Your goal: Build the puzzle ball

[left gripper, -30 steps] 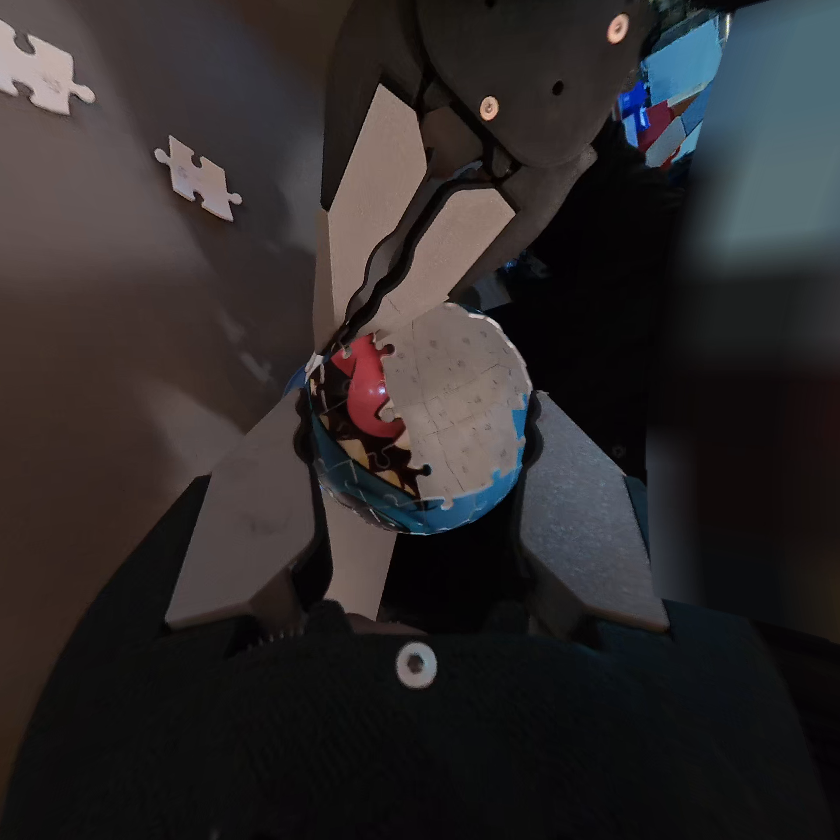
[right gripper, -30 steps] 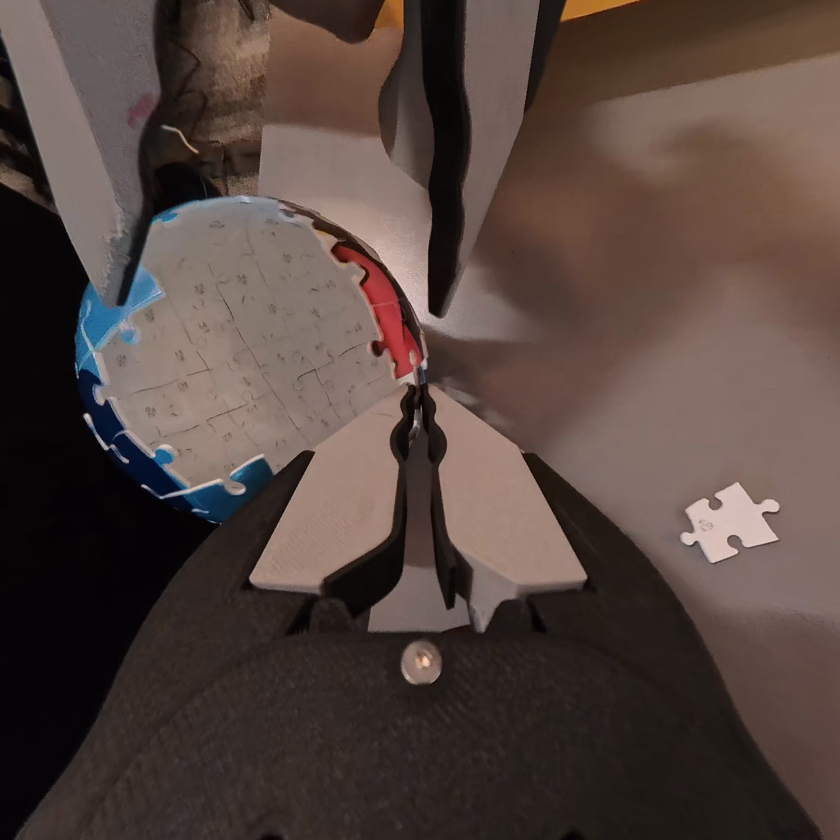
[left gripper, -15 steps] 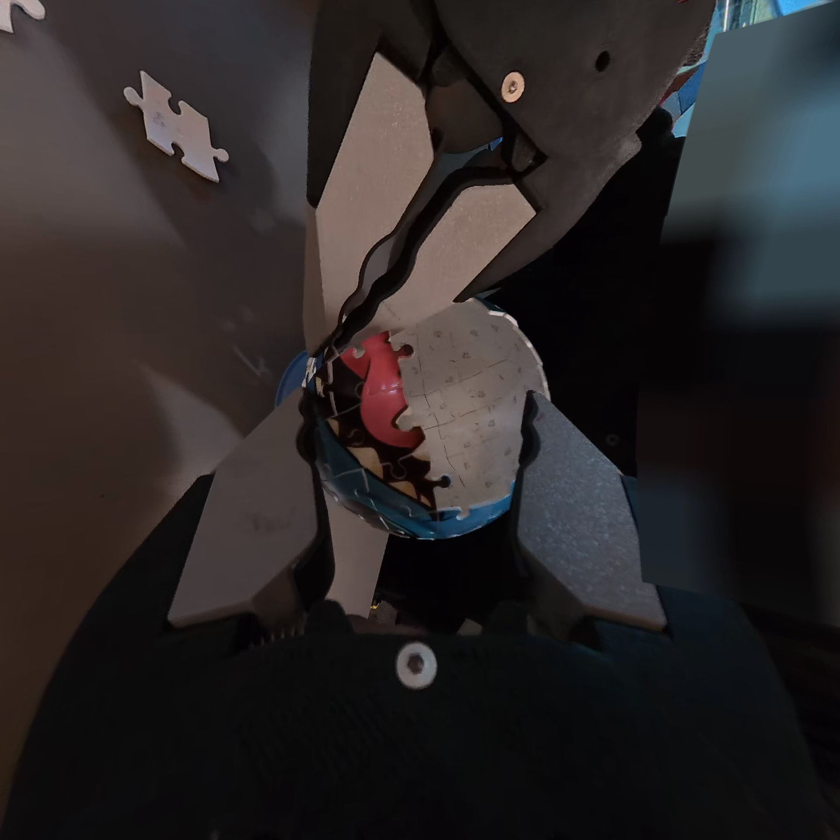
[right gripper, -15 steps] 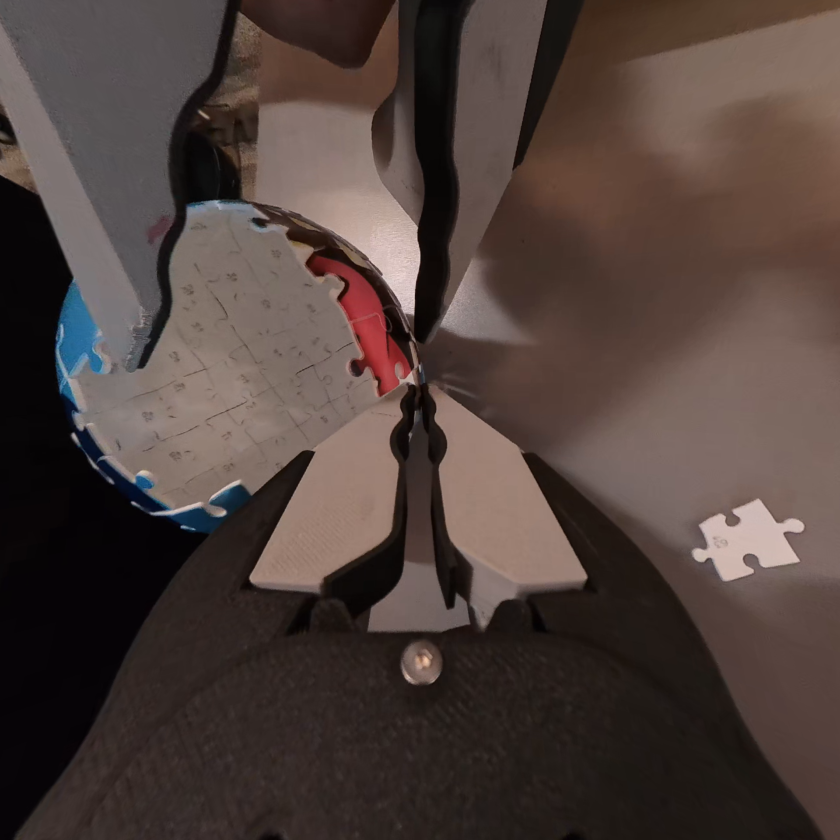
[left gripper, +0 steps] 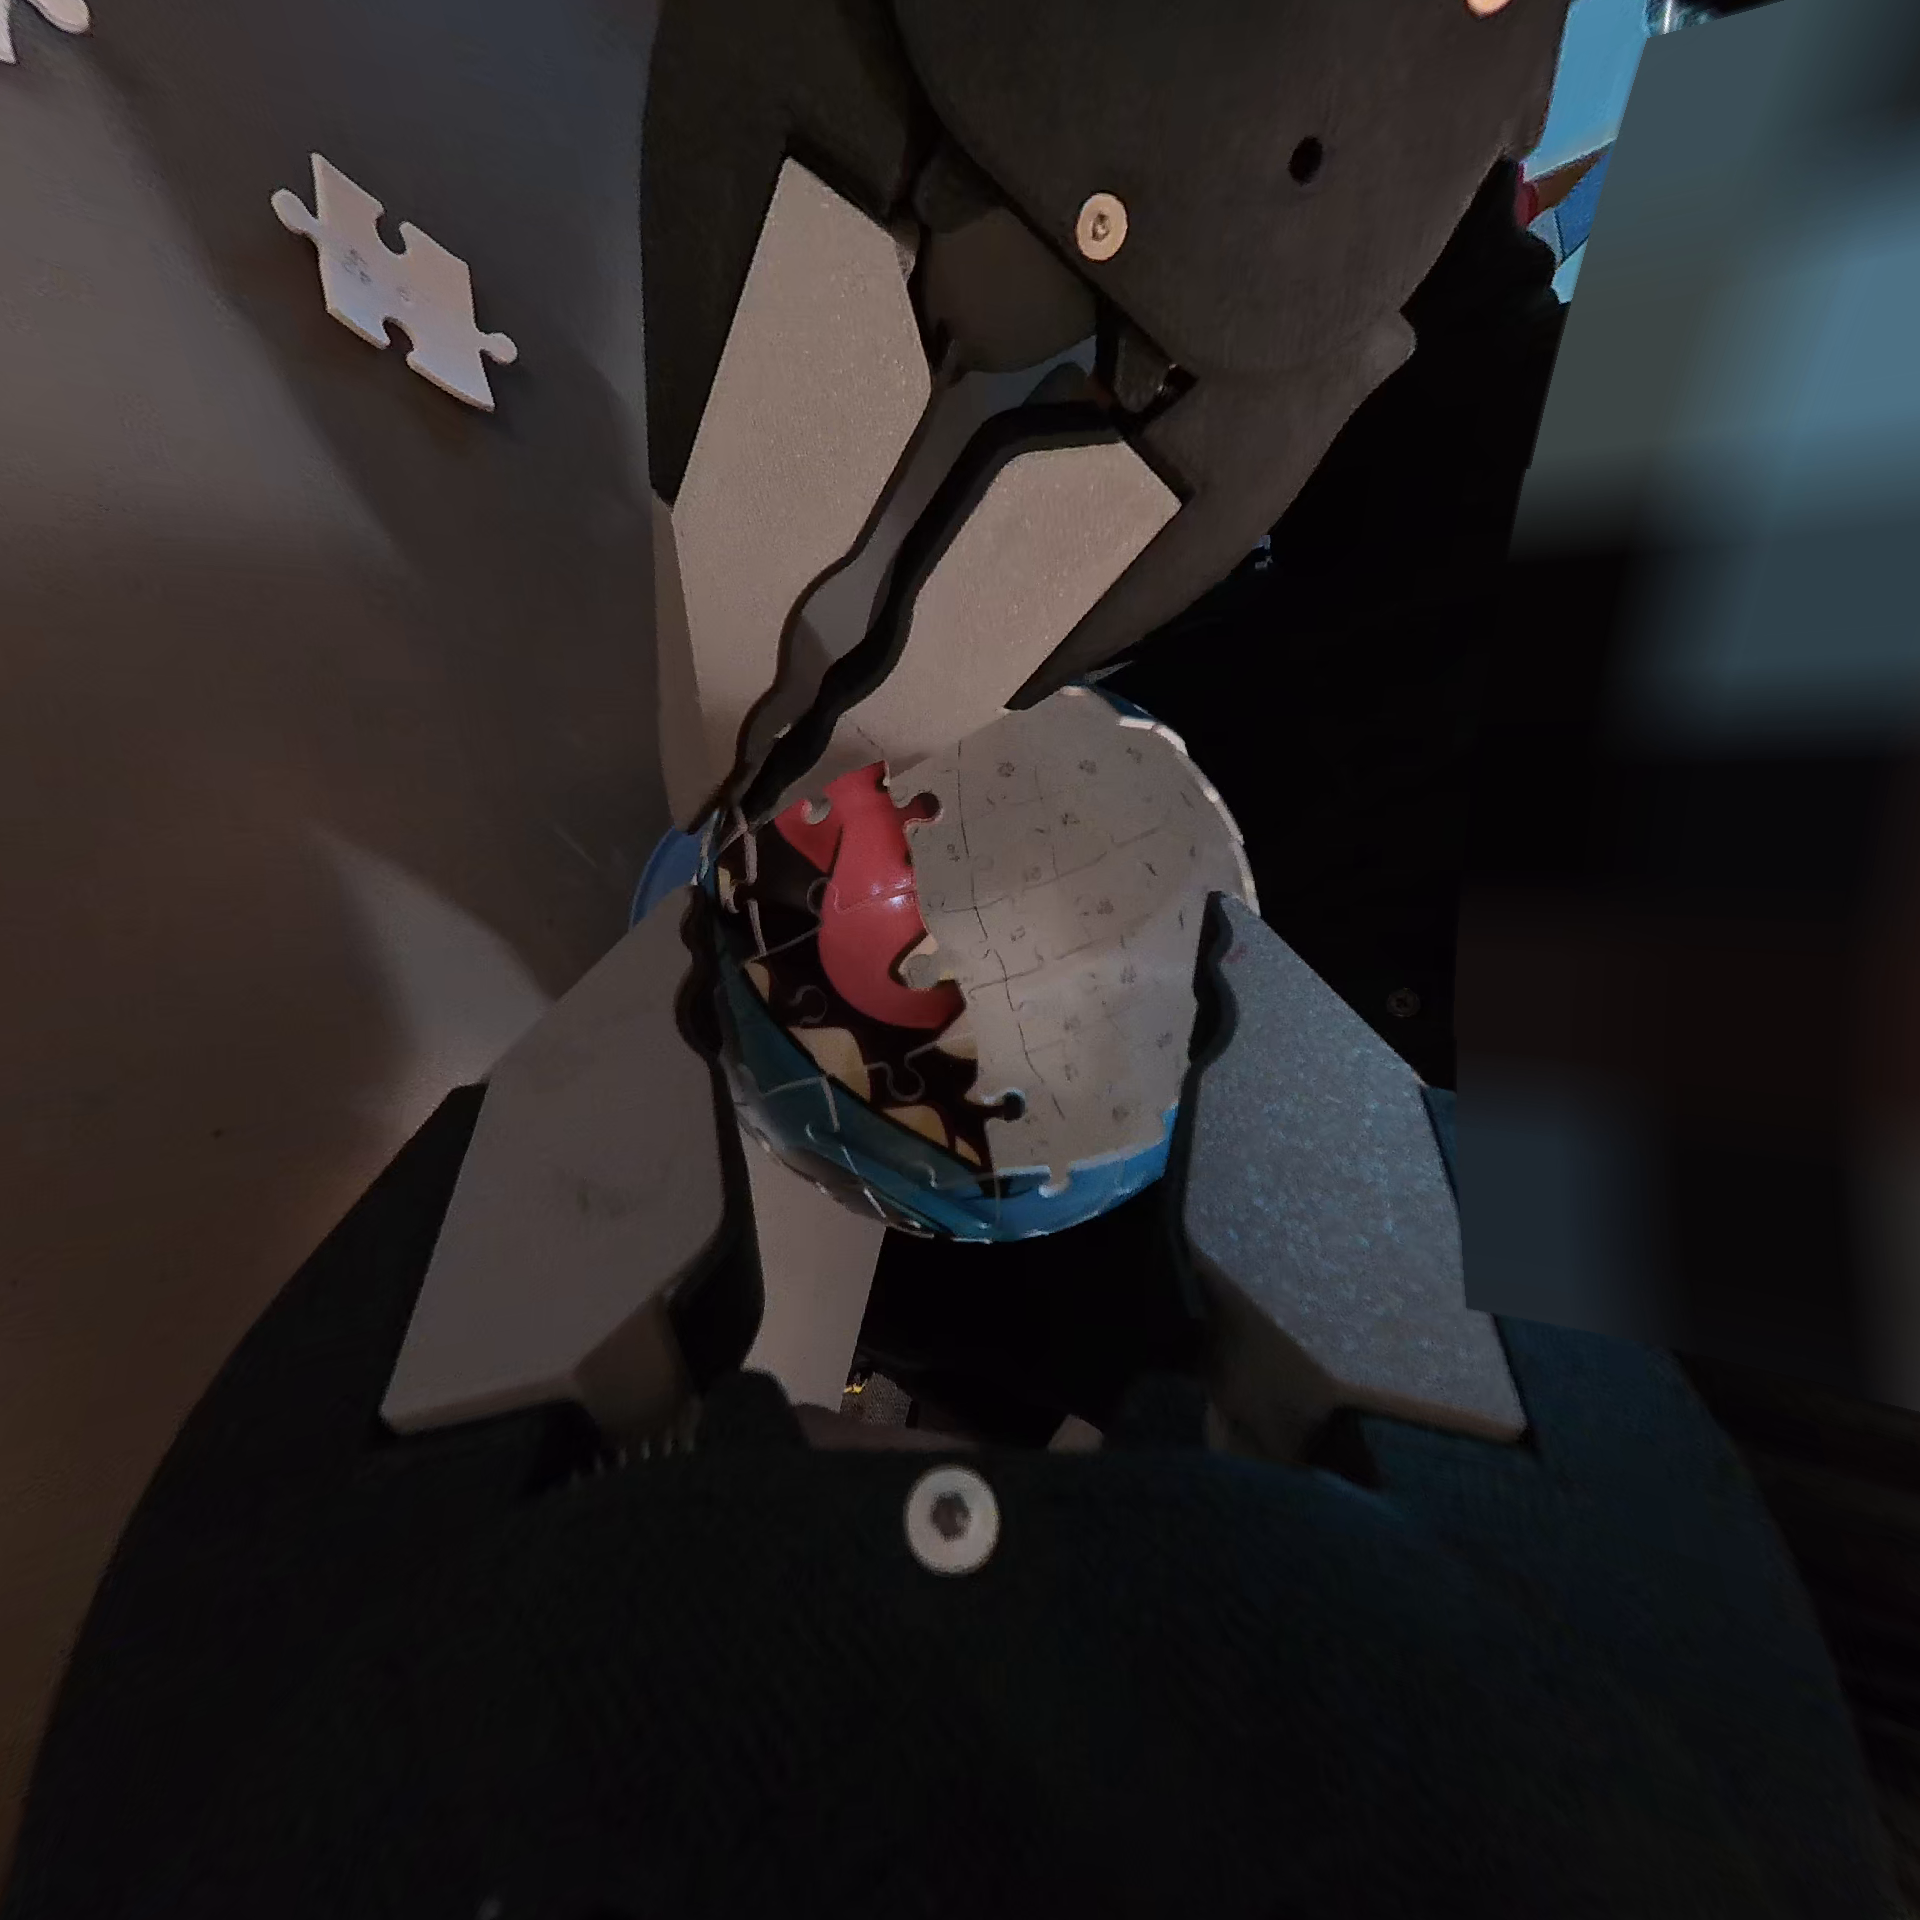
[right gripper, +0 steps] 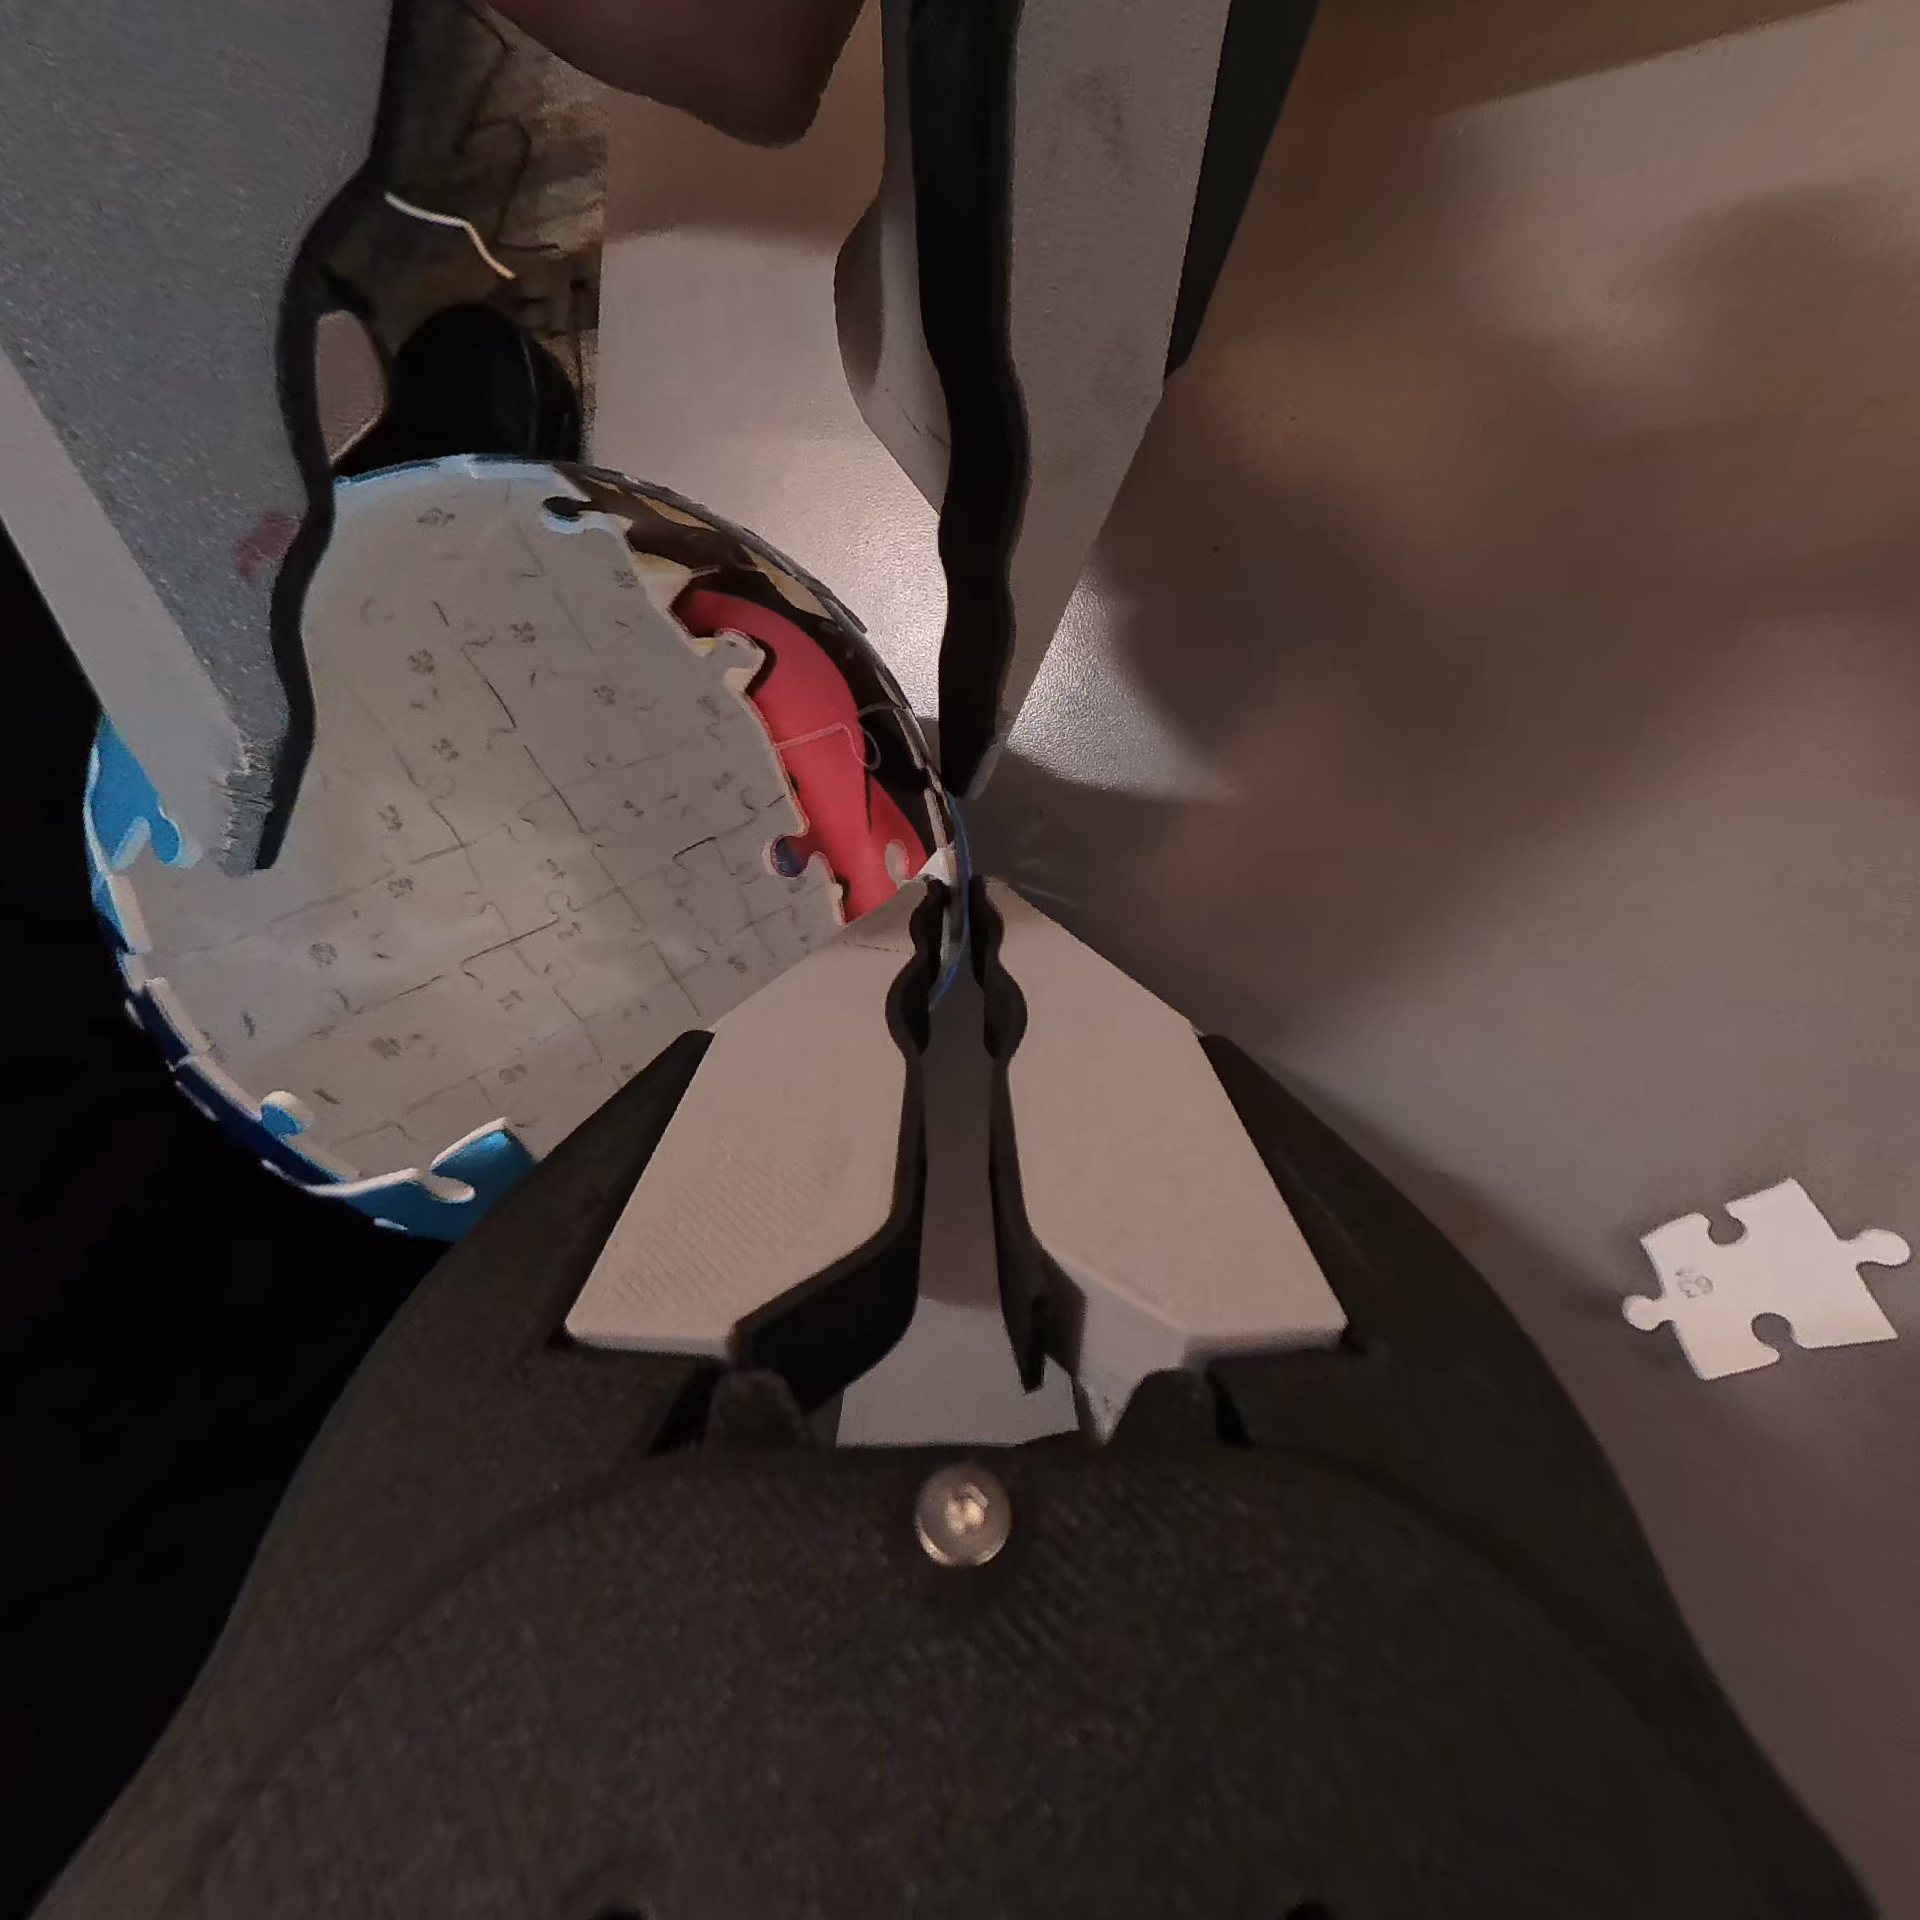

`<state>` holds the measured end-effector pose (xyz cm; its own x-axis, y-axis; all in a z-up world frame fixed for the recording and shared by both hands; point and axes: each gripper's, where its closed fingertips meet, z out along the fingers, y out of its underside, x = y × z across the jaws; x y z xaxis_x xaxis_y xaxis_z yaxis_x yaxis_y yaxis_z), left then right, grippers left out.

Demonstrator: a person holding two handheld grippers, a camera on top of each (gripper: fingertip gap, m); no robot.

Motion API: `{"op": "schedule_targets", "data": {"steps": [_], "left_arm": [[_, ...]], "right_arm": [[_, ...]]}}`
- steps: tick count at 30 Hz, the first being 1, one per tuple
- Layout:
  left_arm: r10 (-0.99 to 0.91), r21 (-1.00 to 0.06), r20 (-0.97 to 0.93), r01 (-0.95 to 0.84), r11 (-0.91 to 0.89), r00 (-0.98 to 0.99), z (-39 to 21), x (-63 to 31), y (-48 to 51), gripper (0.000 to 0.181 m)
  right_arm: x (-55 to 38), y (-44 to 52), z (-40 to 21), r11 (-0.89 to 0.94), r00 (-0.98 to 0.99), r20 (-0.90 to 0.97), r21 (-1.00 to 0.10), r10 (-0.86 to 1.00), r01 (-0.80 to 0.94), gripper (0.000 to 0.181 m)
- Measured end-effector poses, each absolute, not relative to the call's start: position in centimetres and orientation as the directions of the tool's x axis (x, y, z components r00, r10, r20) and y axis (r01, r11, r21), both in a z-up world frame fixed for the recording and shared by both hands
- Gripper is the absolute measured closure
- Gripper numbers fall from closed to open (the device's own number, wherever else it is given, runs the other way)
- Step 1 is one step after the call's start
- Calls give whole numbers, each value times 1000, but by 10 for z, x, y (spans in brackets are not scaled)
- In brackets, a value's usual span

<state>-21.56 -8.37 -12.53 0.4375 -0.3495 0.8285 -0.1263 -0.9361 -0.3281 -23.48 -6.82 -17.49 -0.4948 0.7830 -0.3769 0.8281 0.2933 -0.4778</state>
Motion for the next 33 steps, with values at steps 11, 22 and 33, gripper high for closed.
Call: {"op": "schedule_targets", "data": {"steps": [11,22,33], "left_arm": [[-349,-326,831,-128,-937,434,-126,-214,-85,92],[-346,-324,834,-128,-938,429,-125,-214,-85,92],[-340,-329,830,-105,-938,443,-117,-222,-89,94]], "right_arm": [[-237,-69,-178,318,-521,-378,-481,766,817,169],[-237,-78,-179,375,-566,-416,-456,712,807,176],[-238,-81,-178,395,-576,-427,-442,697,805,181]]}}
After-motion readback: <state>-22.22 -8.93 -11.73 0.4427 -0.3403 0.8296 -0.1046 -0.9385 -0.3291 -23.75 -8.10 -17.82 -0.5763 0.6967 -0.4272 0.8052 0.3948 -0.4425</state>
